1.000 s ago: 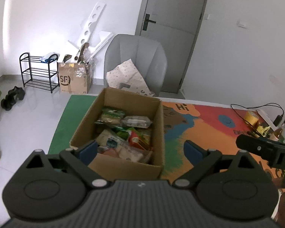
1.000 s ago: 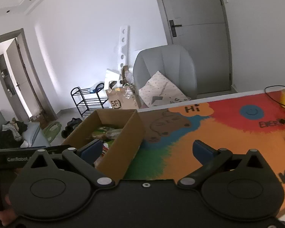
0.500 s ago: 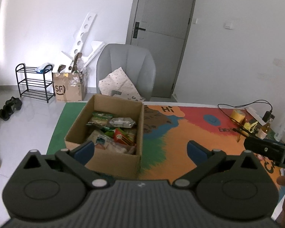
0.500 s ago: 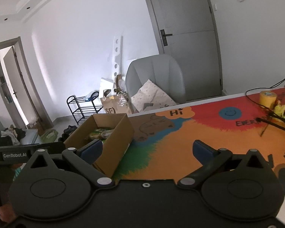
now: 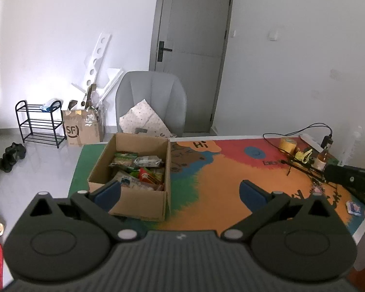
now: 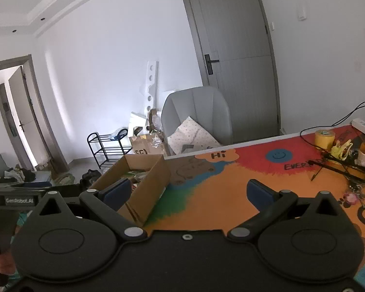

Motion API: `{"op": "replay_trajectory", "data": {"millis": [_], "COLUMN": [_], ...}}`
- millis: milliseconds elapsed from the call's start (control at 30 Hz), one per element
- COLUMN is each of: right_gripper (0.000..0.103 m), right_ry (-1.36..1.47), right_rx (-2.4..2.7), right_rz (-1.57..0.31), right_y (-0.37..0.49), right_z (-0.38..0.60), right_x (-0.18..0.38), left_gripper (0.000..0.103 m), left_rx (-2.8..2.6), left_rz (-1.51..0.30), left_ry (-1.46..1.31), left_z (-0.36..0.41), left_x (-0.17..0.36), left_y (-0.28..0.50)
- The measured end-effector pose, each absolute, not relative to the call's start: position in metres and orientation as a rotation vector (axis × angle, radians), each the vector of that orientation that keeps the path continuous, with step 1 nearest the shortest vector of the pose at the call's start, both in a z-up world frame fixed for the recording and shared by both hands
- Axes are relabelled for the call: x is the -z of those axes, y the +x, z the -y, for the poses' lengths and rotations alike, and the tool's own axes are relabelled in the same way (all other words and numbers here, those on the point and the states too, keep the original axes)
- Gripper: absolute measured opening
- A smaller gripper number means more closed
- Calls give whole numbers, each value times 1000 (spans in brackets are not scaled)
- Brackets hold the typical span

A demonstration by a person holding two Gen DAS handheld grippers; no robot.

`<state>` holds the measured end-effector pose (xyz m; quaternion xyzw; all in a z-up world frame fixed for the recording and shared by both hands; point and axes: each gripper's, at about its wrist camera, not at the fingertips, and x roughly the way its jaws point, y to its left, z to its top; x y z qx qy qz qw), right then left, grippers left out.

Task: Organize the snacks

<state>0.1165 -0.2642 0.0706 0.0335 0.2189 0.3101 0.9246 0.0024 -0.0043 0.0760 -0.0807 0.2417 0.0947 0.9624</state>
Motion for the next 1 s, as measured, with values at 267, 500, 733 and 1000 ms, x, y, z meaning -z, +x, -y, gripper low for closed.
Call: {"op": "replay_trajectory", "data": {"millis": [267, 500, 733, 1000], "right_gripper": [103, 103, 103, 103], "right_ry": [-8, -5, 18, 26], "right_rx": [-641, -602, -641, -657], "right_rz": [-448, -425, -436, -426], "right_y": [101, 86, 75, 67], "right_z": [275, 294, 306, 310], "right_x": [-73, -74, -81, -85], "left_gripper": [103, 103, 103, 103], "left_rx": [-187, -179, -177, -165], "left_rz": [-475, -452, -432, -437], "left_ry": [-138, -95, -85, -92], "left_z": [7, 14, 20, 15], "left_x": [-77, -85, -93, -94], "left_y": [-25, -44, -65, -70]}}
